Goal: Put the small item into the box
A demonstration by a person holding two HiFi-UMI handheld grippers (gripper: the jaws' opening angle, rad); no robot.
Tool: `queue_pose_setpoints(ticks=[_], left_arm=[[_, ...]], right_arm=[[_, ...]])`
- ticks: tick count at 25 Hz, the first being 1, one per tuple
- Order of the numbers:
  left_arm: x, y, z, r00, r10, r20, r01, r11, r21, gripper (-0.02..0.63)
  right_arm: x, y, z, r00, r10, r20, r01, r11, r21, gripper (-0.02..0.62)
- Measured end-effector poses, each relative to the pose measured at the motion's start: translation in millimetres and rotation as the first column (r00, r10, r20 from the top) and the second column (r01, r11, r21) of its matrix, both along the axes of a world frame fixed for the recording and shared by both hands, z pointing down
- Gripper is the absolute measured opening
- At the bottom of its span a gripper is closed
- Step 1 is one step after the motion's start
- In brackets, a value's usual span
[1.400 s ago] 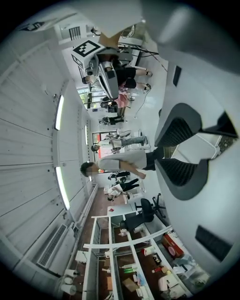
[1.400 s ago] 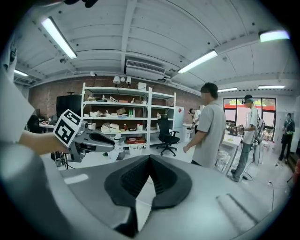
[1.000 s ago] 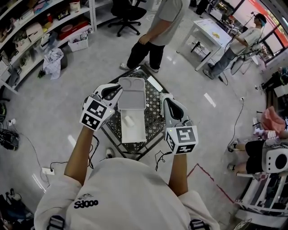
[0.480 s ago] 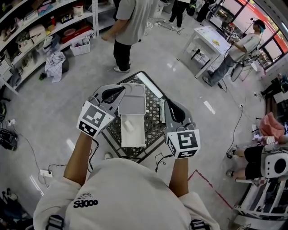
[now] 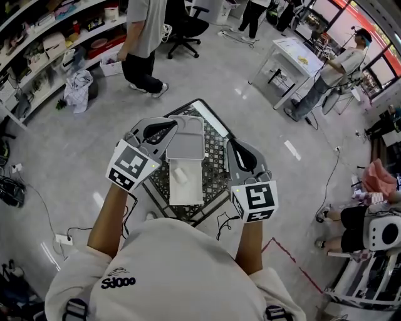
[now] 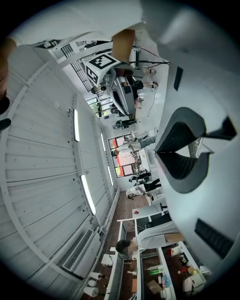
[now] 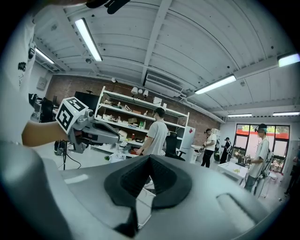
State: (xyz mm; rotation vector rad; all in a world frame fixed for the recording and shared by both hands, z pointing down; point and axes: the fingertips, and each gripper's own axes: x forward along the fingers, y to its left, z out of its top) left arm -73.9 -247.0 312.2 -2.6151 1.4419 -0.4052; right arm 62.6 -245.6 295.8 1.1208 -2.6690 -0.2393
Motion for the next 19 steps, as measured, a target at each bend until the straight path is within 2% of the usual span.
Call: queue_pose_setpoints(ticks=[19], left_arm=[[-12.1, 7.0, 10.2, 0.999, -0.033, 0.006, 0.034, 0.999, -0.030, 0.006]], right_arm=[[-12.5, 2.9, 14.1, 0.999, -0.037, -0.014, 0.037, 0.999, -0.034, 0.009]])
